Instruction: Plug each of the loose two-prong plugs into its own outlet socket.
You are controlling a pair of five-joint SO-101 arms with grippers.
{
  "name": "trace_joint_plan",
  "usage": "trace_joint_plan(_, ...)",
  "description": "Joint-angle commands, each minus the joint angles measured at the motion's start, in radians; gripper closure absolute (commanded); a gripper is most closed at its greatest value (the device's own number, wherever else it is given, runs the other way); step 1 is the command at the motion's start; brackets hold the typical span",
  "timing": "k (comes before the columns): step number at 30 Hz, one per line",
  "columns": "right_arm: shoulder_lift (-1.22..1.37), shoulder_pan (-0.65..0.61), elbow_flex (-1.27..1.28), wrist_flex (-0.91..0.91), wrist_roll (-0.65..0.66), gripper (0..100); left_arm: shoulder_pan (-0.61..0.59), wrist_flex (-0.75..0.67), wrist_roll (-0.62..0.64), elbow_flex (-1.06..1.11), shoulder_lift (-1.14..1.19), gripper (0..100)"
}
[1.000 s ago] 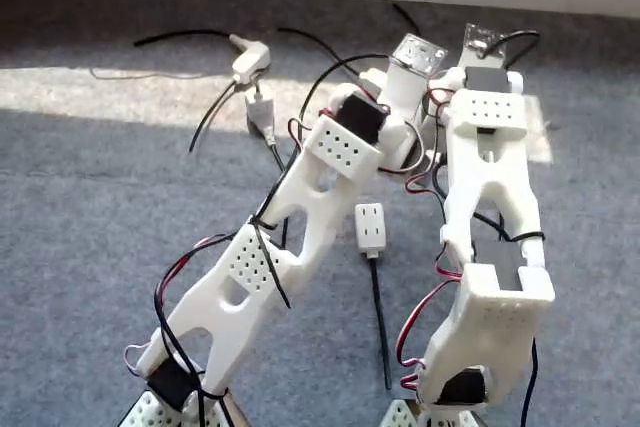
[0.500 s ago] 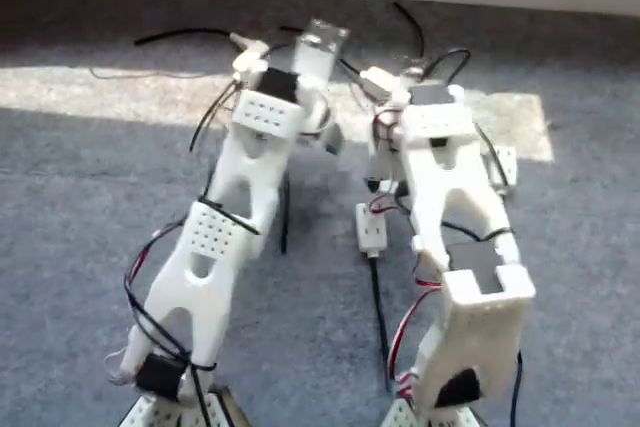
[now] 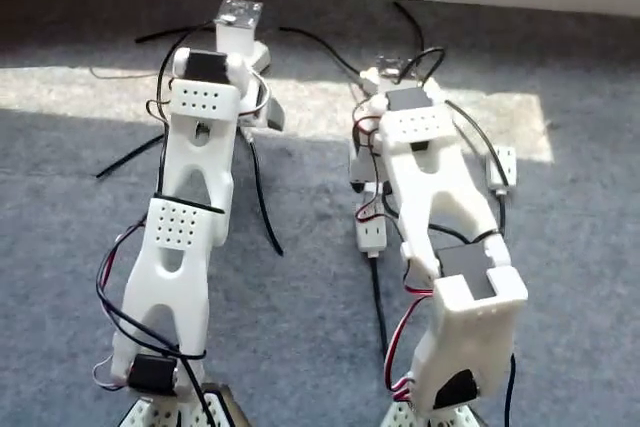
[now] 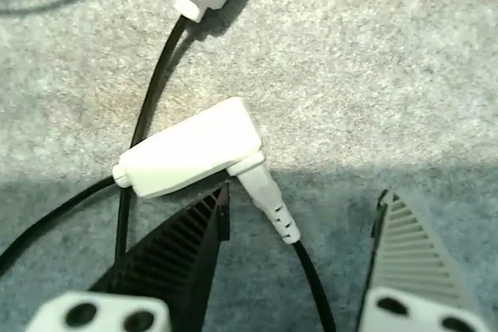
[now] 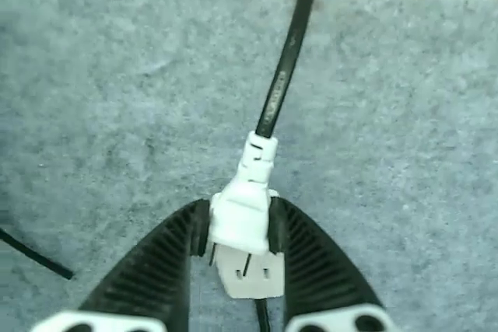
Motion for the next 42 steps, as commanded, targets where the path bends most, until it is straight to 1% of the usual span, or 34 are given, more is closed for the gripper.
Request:
trace_joint_plan(1,-0.05,-0.105,-0.002,-0.001,0.012,99.1,-0.11,0.003,0.0,-0.036,-0.025,70)
trace_joint_plan(6,-0.047,-0.223,0.008,0.001,0.021,98.1,-0.245,0.008,0.0,-0.035,-0.056,70)
trace_joint_plan(8,-0.048,-0.272,0.041,-0.007,0.071,93.6,-0.278,0.008,0.0,-0.035,-0.064,70)
trace_joint_plan(11,-0.05,-0.318,0.067,-0.008,0.08,82.8,-0.294,0.009,0.0,-0.033,-0.067,70)
trace_joint_plan(13,-0.054,-0.32,0.062,0.002,0.087,77.8,-0.282,0.011,0.0,-0.031,-0.064,70)
trace_joint_plan(14,-0.056,-0.308,0.058,0.016,0.089,76.9,-0.271,0.012,0.0,-0.031,-0.064,70)
trace_joint_plan(20,-0.142,-0.199,-0.097,0.156,0.166,76.7,-0.188,0.023,0.003,-0.024,-0.093,70)
trace_joint_plan(22,-0.202,-0.16,-0.157,0.202,0.178,76.7,-0.166,0.023,0.003,0.033,-0.13,70)
trace_joint_plan(24,-0.268,-0.12,-0.208,0.234,0.19,76.7,-0.143,0.025,0.003,0.122,-0.2,70)
trace_joint_plan(26,-0.331,-0.076,-0.243,0.24,0.195,76.7,-0.122,0.025,0.003,0.263,-0.305,70)
trace_joint_plan(28,-0.378,-0.021,-0.269,0.231,0.192,76.7,-0.096,0.025,0.003,0.444,-0.438,70)
trace_joint_plan(31,-0.403,0.047,-0.294,0.199,0.187,76.7,-0.022,0.02,0.003,0.751,-0.662,70)
trace_joint_plan(35,-0.4,0.076,-0.271,0.205,0.186,76.7,0.117,0.011,0.002,1.109,-0.908,70)
trace_joint_plan(37,-0.403,0.077,-0.209,0.213,0.186,76.7,0.16,-0.071,0.011,1.239,-0.963,70)
trace_joint_plan(40,-0.409,0.077,-0.137,0.216,0.186,76.7,0.165,-0.192,0.157,1.38,-0.97,70)
trace_joint_plan(42,-0.409,0.085,-0.107,0.213,0.186,76.7,0.165,-0.219,0.213,1.435,-0.96,70)
